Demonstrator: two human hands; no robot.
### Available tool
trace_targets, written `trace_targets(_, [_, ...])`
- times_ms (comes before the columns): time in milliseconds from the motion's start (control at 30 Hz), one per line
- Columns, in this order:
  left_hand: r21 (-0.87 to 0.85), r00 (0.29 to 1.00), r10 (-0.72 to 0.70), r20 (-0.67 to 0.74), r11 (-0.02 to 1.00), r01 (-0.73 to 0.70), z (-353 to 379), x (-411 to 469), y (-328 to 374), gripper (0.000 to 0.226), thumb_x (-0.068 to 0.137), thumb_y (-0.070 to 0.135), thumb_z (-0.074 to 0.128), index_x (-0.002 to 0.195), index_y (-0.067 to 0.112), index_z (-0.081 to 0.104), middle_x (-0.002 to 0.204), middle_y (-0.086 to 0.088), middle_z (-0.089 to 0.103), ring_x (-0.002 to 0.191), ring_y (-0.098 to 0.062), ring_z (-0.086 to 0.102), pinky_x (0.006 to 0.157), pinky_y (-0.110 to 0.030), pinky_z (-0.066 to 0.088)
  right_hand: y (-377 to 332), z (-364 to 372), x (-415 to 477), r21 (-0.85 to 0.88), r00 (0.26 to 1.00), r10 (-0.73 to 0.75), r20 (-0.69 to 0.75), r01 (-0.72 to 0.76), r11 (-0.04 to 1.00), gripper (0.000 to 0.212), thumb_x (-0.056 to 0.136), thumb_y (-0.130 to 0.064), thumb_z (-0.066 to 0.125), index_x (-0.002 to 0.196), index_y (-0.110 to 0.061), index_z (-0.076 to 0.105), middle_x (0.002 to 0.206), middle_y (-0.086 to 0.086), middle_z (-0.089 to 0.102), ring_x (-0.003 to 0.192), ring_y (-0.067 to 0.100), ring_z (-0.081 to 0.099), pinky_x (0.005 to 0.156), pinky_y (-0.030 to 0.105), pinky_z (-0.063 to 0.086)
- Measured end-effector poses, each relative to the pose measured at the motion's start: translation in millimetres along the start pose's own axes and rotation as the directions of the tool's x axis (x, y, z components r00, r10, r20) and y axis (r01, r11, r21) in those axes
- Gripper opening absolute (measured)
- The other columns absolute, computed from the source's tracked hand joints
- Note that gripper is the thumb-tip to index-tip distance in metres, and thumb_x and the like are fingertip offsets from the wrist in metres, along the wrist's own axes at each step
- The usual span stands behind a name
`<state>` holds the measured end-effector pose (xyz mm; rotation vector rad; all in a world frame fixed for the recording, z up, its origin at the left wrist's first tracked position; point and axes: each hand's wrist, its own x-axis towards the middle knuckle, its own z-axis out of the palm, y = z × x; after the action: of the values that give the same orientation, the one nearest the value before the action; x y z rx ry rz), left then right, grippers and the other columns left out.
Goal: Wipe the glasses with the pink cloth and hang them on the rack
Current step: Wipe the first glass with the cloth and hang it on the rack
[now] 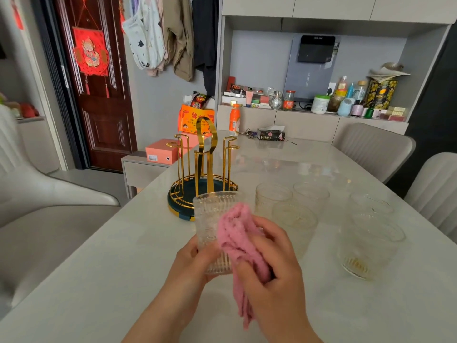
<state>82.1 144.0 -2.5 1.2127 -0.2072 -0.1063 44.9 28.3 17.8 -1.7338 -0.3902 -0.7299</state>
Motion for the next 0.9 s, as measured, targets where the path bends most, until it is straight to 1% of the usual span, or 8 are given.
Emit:
trace_targets(133, [-0.046, 0.996, -0.004, 0.089, 0.999, 0.008, 6, -5, -1, 0.103, 0.030, 0.055, 0.085, 0.111, -0.003, 0.058, 0.099, -0.019, 0.070, 0.086, -0.028, 0.068, 0.068, -0.033, 0.055, 3, -11, 9, 0.127, 0.983, 0.136, -0.127, -0.120, 0.985, 0.026, 0.077, -0.020, 0.064, 0.086, -0.044, 0.064, 0.109, -0.017, 0.057, 0.090, -0.013, 0.055, 0.067, 0.000, 0.043])
trace_targets(267, [-0.156, 0.991, -0.005, 0.136, 0.987, 0.026, 3, -3, -1, 0.088, 0.039, 0.057, 0.082, 0.110, 0.009, 0.066, 0.112, -0.016, 0.067, 0.100, -0.028, 0.065, 0.075, -0.032, 0.055, 14, -12, 11, 0.305, 0.922, 0.377, -0.089, -0.335, 0.891, 0.007, 0.074, -0.029, 0.068, 0.074, -0.036, 0.070, 0.077, -0.010, 0.071, 0.070, -0.002, 0.062, 0.065, 0.016, 0.050])
trace_targets(433, [0.032, 0.989, -0.079, 0.127, 0.997, 0.075, 1, -3, 1, 0.083, 0.044, 0.060, 0.072, 0.112, 0.013, 0.062, 0.108, -0.003, 0.071, 0.102, -0.016, 0.065, 0.085, -0.028, 0.051, 25, -5, 6, 0.451, 0.857, 0.510, -0.075, -0.427, 0.784, 0.012, 0.072, -0.032, 0.062, 0.080, -0.033, 0.070, 0.085, -0.005, 0.072, 0.086, 0.017, 0.066, 0.079, 0.037, 0.053])
trace_targets(500, [0.050, 0.993, -0.058, 0.104, 0.997, 0.053, 2, -4, -1, 0.097, 0.039, 0.063, 0.077, 0.116, 0.007, 0.058, 0.110, -0.009, 0.069, 0.105, -0.022, 0.064, 0.092, -0.036, 0.050, 24, -7, 6, 0.442, 0.867, 0.493, -0.070, -0.416, 0.794, 0.020, 0.063, -0.041, 0.067, 0.082, -0.036, 0.070, 0.084, -0.006, 0.072, 0.086, 0.017, 0.066, 0.079, 0.037, 0.053])
trace_targets(600, [0.047, 1.000, -0.011, 0.027, 0.999, 0.010, 1, -1, -1, 0.088, 0.050, 0.055, 0.067, 0.123, 0.008, 0.052, 0.111, -0.012, 0.068, 0.104, -0.026, 0.064, 0.095, -0.045, 0.047, 19, -10, 9, 0.388, 0.907, 0.409, -0.102, -0.343, 0.856, 0.019, 0.070, -0.041, 0.070, 0.086, -0.031, 0.069, 0.083, -0.006, 0.071, 0.079, 0.004, 0.064, 0.071, 0.020, 0.053])
trace_targets(700, [0.049, 0.999, -0.019, 0.027, 0.999, 0.017, 5, -1, -5, 0.073, 0.058, 0.050, 0.064, 0.117, 0.008, 0.056, 0.109, -0.010, 0.069, 0.102, -0.022, 0.066, 0.091, -0.036, 0.052, 19, -12, 10, 0.269, 0.929, 0.329, -0.169, -0.278, 0.922, 0.030, 0.070, -0.036, 0.061, 0.100, -0.030, 0.062, 0.102, -0.004, 0.066, 0.088, -0.003, 0.061, 0.074, 0.009, 0.048])
trace_targets(800, [0.110, 0.999, -0.007, 0.047, 0.994, 0.002, 12, -3, -11, 0.087, 0.046, 0.063, 0.075, 0.113, 0.009, 0.059, 0.107, -0.010, 0.070, 0.099, -0.022, 0.066, 0.081, -0.030, 0.055, 17, -7, 5, 0.129, 0.966, 0.209, -0.153, -0.191, 0.973, 0.033, 0.069, -0.032, 0.057, 0.100, -0.044, 0.055, 0.116, -0.012, 0.056, 0.100, -0.011, 0.053, 0.077, 0.001, 0.042])
trace_targets(900, [0.111, 0.999, 0.013, 0.044, 0.994, -0.018, 14, -3, -13, 0.091, 0.032, 0.065, 0.079, 0.107, 0.016, 0.062, 0.099, -0.006, 0.073, 0.093, -0.022, 0.068, 0.074, -0.031, 0.055, 7, -1, 0, 0.029, 0.994, 0.068, -0.084, -0.066, 0.997, 0.037, 0.066, -0.041, 0.053, 0.096, -0.063, 0.053, 0.114, -0.035, 0.047, 0.104, -0.019, 0.046, 0.078, -0.004, 0.036])
